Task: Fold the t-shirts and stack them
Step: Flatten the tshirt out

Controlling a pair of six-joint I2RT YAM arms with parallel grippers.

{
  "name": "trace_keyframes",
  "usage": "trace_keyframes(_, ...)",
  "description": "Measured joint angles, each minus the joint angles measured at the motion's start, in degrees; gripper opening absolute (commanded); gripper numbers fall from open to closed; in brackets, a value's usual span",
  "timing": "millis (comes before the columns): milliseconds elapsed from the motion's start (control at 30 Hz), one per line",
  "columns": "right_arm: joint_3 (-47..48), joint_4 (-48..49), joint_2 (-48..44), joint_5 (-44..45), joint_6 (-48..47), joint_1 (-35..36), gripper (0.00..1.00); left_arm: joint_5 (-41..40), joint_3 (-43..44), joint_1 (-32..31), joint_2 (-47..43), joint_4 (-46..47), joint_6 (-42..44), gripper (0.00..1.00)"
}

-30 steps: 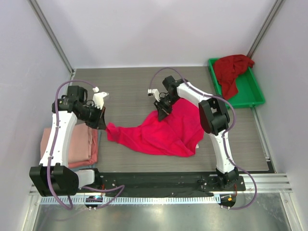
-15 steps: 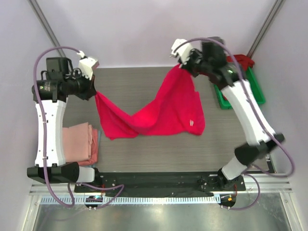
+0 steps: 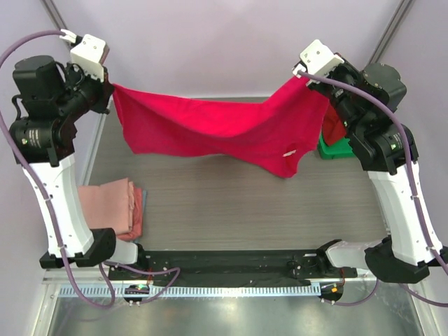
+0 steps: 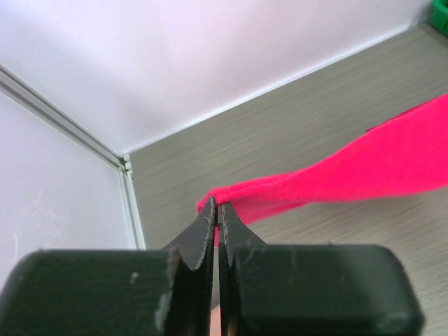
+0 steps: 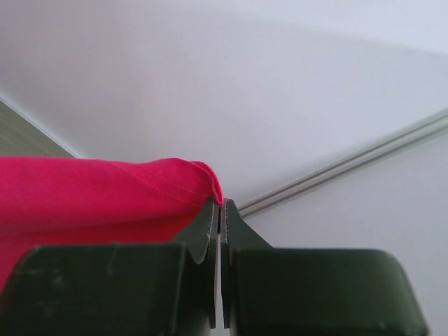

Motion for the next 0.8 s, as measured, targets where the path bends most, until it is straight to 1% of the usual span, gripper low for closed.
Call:
trace_keyframes(167, 2.7, -0.7, 0.0, 1.9, -0.2, 0.0, 0.01, -0.1, -0.9, 0.0, -4.2, 0.2, -0.2, 0.0)
trace_keyframes(333, 10.4, -1.0, -0.3, 1.7, -1.9, 0.0, 0.01, -0.7, -0.8, 0.0, -9.0, 1.4, 0.2, 0.0)
trace_keyframes(433, 13.8, -0.6, -2.3, -0.1, -3.6, 0.0, 0.01, -1.2, 0.0, 0.0, -11.5, 2.2, 0.3, 0.0)
trace_keyframes(633, 16.0, -0.6, -9.2, -4.2, -4.9, -0.2, 0.01, -2.3, 0.4, 0.0, -16.6, 4.2, 0.8, 0.0)
trace_keyframes(700, 16.9, -0.7, -11.1, -5.7, -4.9, -1.1, 0.01, -2.5, 0.6, 0.0, -18.5, 5.0, 1.1, 0.0)
trace_keyframes(800, 21.6, -0.5, -12.8, -8.2, -4.1, -3.7, 0.01, -2.8, 1.2, 0.0, -21.1, 6.4, 1.6, 0.0)
